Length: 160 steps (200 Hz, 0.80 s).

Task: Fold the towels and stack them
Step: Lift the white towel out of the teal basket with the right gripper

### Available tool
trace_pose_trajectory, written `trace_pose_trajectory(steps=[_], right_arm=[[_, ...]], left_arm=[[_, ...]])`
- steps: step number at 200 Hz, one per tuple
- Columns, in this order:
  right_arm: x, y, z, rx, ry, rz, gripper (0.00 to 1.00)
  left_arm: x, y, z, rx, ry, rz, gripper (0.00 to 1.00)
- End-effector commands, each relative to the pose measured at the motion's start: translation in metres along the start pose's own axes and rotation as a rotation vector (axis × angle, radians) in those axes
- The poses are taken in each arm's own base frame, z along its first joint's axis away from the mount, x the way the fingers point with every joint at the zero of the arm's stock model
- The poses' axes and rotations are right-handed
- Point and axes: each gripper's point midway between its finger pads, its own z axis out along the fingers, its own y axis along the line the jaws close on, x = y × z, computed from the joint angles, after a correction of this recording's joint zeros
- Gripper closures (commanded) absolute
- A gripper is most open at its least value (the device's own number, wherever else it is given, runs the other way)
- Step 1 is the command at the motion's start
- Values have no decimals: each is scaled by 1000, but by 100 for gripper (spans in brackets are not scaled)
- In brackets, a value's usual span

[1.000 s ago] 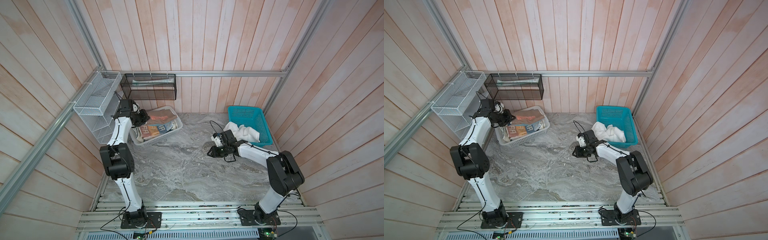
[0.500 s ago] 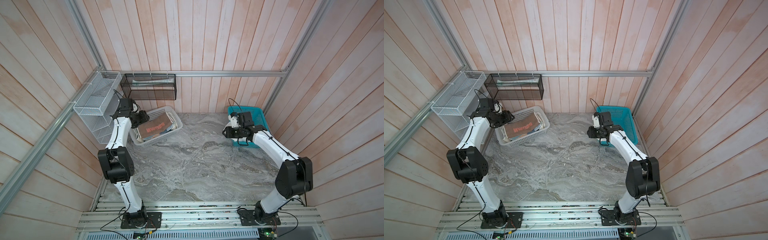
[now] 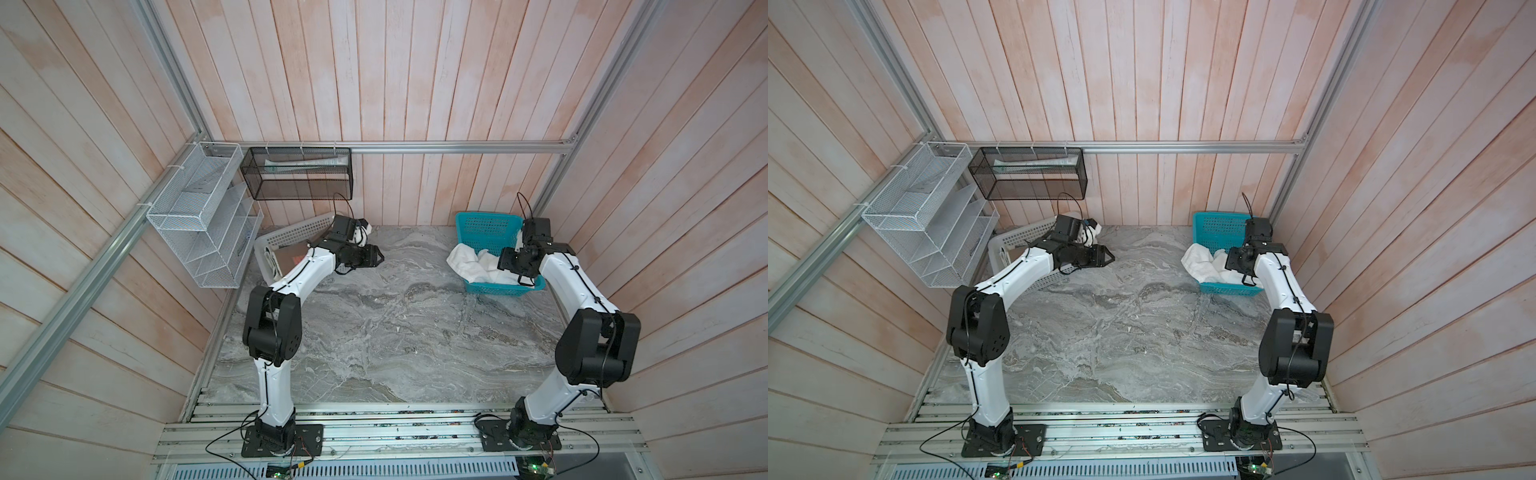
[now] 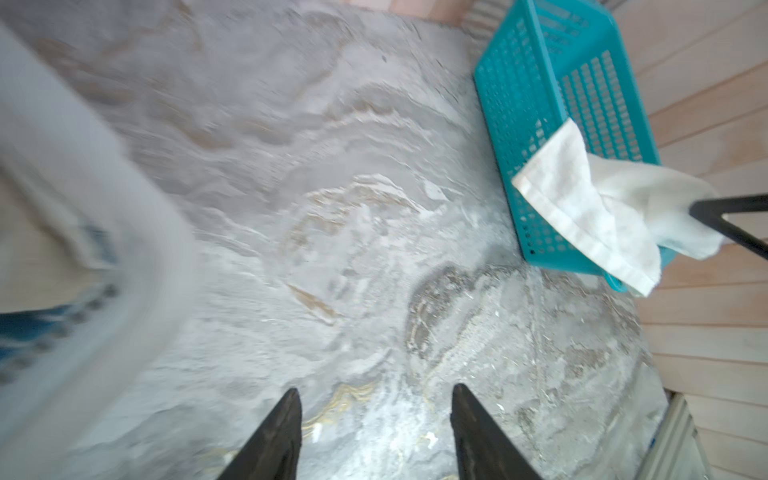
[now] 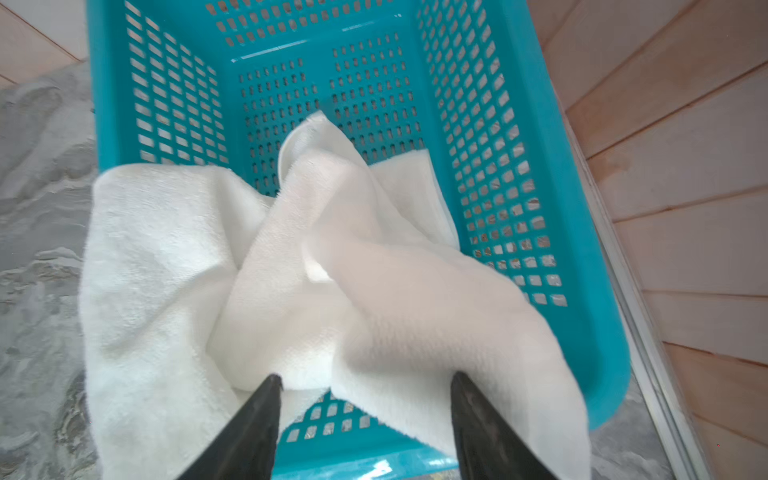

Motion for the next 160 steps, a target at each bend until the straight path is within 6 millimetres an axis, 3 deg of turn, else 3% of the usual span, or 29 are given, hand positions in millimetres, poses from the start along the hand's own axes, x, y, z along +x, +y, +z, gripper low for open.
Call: trace_pose_trajectory(steps=[1, 24, 45, 57, 69, 77, 89, 109, 136, 160], right_arm=[[5, -32, 9, 180, 32, -18, 30], [13, -36, 35, 141, 74, 6, 28], [21, -4, 58, -42, 149, -10, 36], [25, 17, 67, -157, 186, -3, 53], [23, 30, 68, -217, 203, 10, 83], [15, 39, 61, -238, 183, 0, 96], [-3, 52, 38, -237, 110, -46, 100], [-37, 74, -25, -231, -42, -107, 100], [-66, 113, -132, -281, -265, -164, 100], [-63, 170, -235, -335, -476, -277, 100]], left_arm=[[18, -17, 25, 92, 31, -19, 42], [44, -31, 40, 132, 86, -22, 42], [60, -39, 44, 163, 103, -34, 42], [68, -43, 44, 180, 105, -42, 42], [71, -47, 43, 198, 98, -45, 42], [73, -50, 40, 204, 95, -47, 43], [72, -52, 34, 208, 81, -51, 43], [66, -61, 19, 216, 51, -35, 44], [44, -76, -10, 222, -28, 17, 45], [21, -91, -42, 226, -127, 57, 45]])
